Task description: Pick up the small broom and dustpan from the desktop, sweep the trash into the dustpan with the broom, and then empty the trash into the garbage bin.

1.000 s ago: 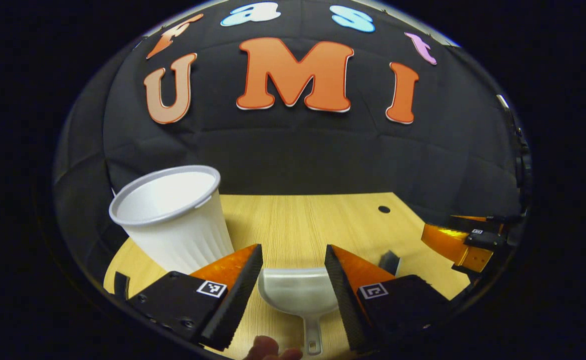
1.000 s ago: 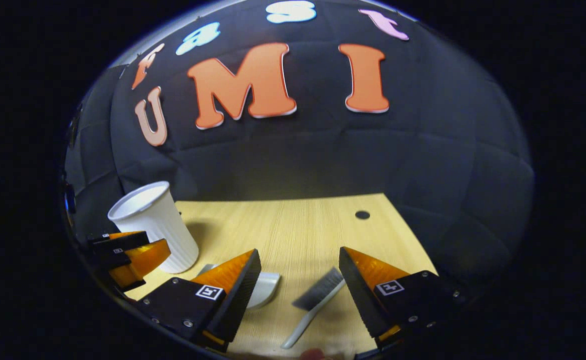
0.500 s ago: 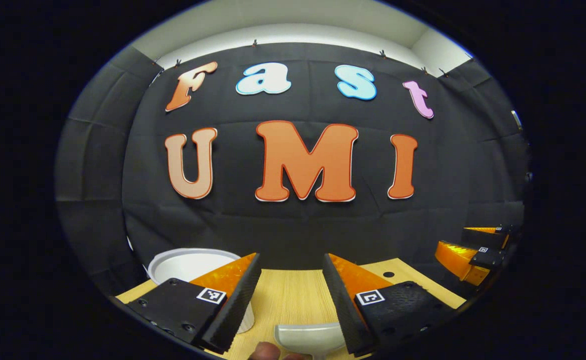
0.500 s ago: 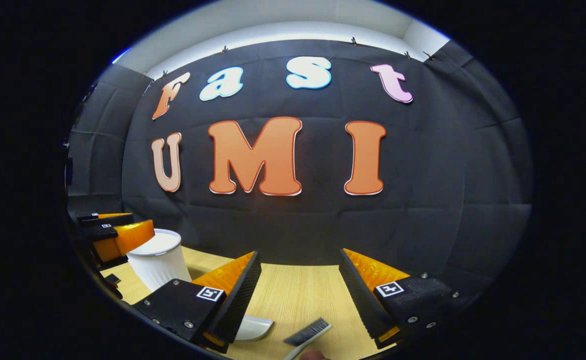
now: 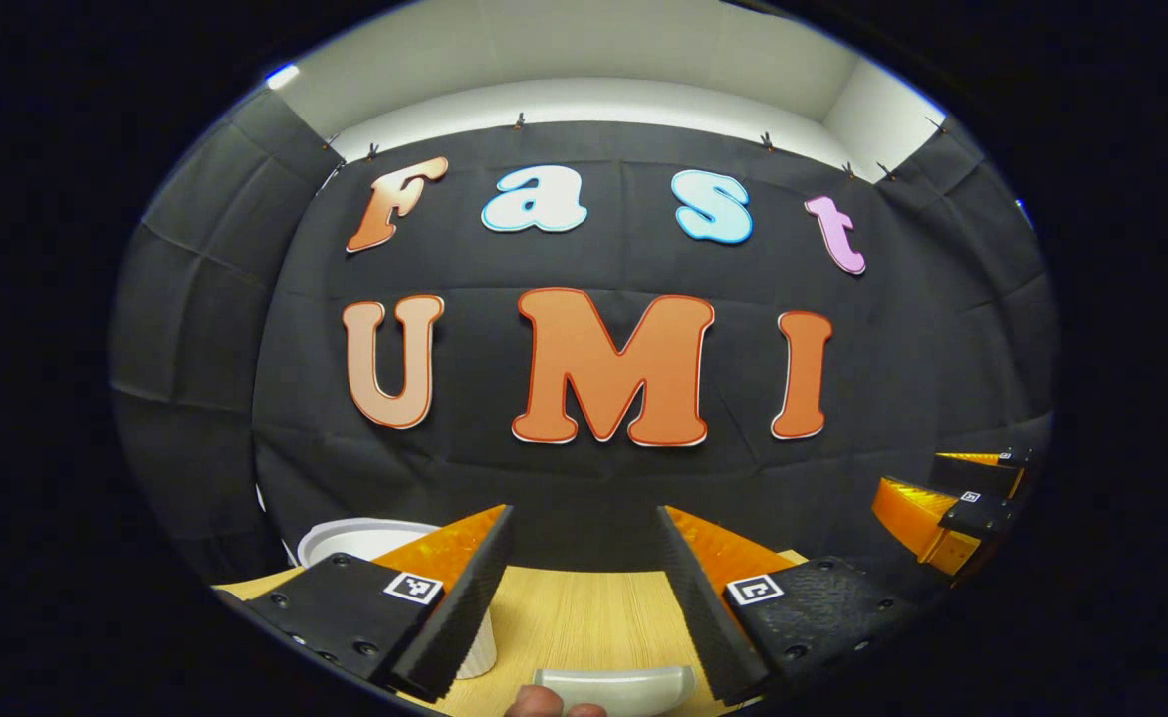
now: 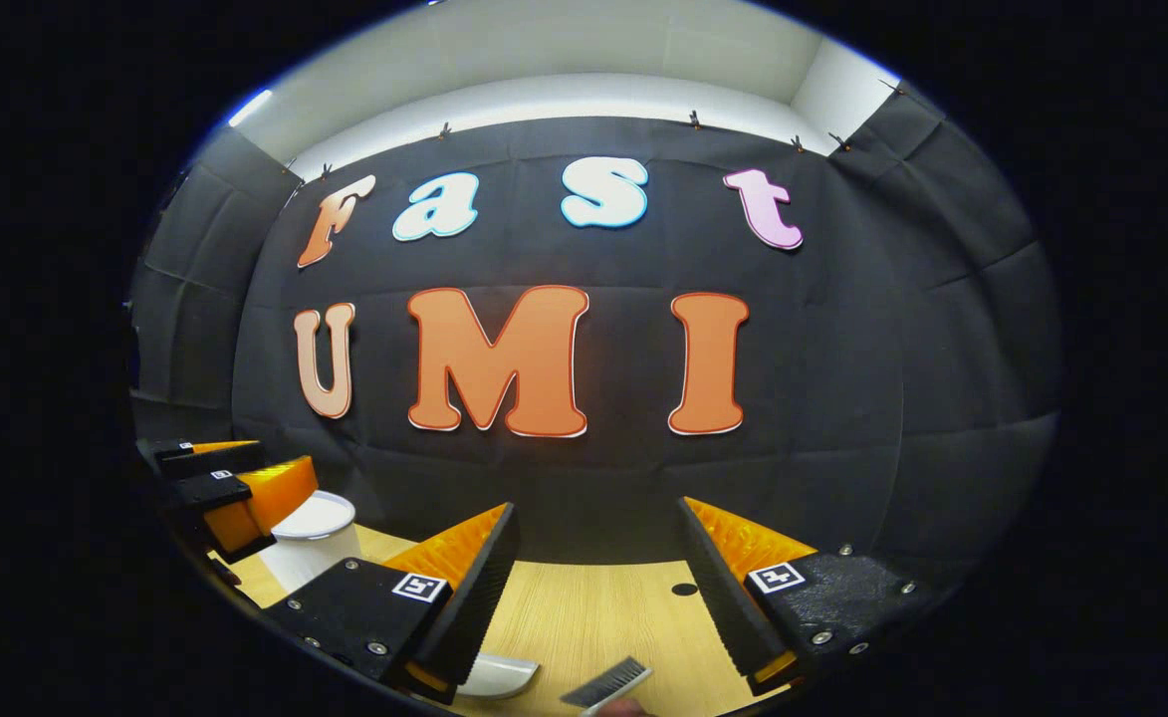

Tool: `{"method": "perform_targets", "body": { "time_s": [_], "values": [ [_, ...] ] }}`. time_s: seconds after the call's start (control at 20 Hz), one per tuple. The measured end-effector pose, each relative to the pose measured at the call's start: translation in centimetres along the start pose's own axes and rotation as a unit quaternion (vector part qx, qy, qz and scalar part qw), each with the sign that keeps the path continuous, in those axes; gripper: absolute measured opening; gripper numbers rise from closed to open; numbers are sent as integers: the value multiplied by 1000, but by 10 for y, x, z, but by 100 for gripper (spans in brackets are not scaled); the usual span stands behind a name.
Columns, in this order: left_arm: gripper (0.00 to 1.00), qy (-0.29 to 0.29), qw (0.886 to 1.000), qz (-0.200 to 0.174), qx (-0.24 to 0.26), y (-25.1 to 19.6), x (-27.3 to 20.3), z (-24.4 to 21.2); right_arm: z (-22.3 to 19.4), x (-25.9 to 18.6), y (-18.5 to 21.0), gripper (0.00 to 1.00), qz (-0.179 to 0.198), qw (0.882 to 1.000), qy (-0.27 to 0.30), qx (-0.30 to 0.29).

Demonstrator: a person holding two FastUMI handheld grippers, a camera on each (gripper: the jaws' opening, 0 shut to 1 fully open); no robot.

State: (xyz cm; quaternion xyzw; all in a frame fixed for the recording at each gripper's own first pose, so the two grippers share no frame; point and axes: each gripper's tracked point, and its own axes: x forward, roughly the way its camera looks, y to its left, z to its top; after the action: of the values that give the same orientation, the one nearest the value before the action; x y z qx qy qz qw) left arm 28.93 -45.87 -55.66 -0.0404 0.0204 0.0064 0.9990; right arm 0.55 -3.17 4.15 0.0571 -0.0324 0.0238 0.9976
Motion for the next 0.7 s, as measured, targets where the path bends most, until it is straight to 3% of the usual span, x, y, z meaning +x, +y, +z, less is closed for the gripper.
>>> {"method": "perform_targets", "body": {
  "time_s": [0.05,0.7],
  "values": [
    [94,6,1000,-4,-3,-3,0,-4,-4,0,1,94,1,1000,9,2],
    [95,30,999,-14,17,-15,-13,-17,-14,-6,5,94,0,1000,25,-7]
  ]
}}
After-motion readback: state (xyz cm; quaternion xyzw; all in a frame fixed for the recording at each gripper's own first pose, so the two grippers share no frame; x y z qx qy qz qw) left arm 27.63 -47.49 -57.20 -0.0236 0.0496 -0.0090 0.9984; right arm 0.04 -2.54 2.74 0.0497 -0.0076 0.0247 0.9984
